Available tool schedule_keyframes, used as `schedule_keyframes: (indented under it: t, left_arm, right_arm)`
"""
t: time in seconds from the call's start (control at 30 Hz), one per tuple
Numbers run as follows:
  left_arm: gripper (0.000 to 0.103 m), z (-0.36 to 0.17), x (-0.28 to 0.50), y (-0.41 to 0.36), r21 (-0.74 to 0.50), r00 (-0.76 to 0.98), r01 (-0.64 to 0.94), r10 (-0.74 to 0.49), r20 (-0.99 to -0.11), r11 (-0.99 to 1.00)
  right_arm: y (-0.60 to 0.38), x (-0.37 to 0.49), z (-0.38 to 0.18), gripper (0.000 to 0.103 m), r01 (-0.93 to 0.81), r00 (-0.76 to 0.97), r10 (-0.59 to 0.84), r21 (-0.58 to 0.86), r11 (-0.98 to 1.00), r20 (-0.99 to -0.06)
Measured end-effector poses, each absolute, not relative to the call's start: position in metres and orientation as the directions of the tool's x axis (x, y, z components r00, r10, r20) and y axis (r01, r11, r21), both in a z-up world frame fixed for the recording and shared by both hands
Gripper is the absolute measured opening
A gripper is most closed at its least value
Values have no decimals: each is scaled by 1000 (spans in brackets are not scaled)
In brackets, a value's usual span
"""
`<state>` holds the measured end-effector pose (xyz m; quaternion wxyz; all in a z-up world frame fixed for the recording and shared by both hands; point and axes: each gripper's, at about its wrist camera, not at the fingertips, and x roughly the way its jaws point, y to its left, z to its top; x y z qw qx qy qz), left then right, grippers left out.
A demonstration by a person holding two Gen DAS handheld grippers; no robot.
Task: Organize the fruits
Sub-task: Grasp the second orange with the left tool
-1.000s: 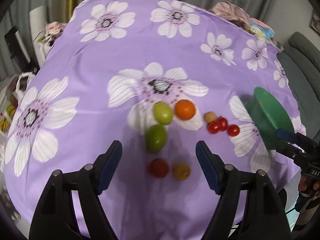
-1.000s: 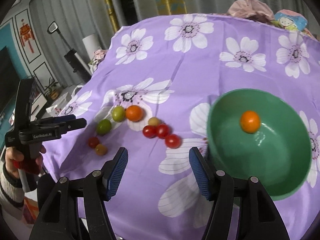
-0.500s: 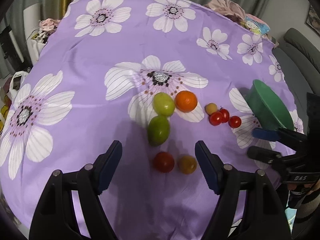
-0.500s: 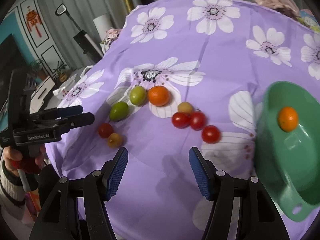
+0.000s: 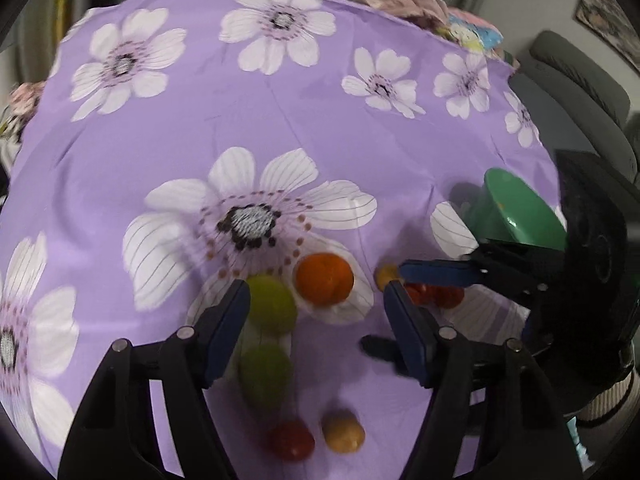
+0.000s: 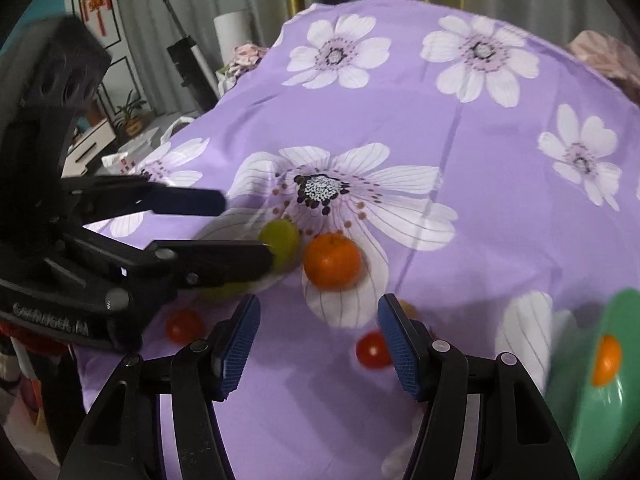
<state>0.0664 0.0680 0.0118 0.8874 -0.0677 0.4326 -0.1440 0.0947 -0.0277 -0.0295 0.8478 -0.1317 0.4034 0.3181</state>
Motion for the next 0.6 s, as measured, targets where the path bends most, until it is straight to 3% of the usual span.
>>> schedule_keyframes:
  t: [0.4, 0.43, 0.5, 0.6]
  left_arm:
    - [55, -13, 111, 53, -256, 456, 287, -367, -811, 923]
    - [50, -14, 112, 53, -256, 450, 287, -366, -814, 923]
    - [39, -20, 116, 53, -263, 427, 279, -365, -827, 924]
    - [42, -24, 120, 55, -284, 420, 259, -373, -827, 923]
  right_arm:
    - [-19, 130, -59, 60, -651, 411, 426, 67, 756, -806]
    - [-20, 131, -60, 59, -652, 407, 430, 73, 754, -806]
    - [-19, 133, -61, 56, -655, 400, 437, 83, 751, -805]
    - [-17, 136, -63, 45, -654, 398, 439, 86, 752, -806]
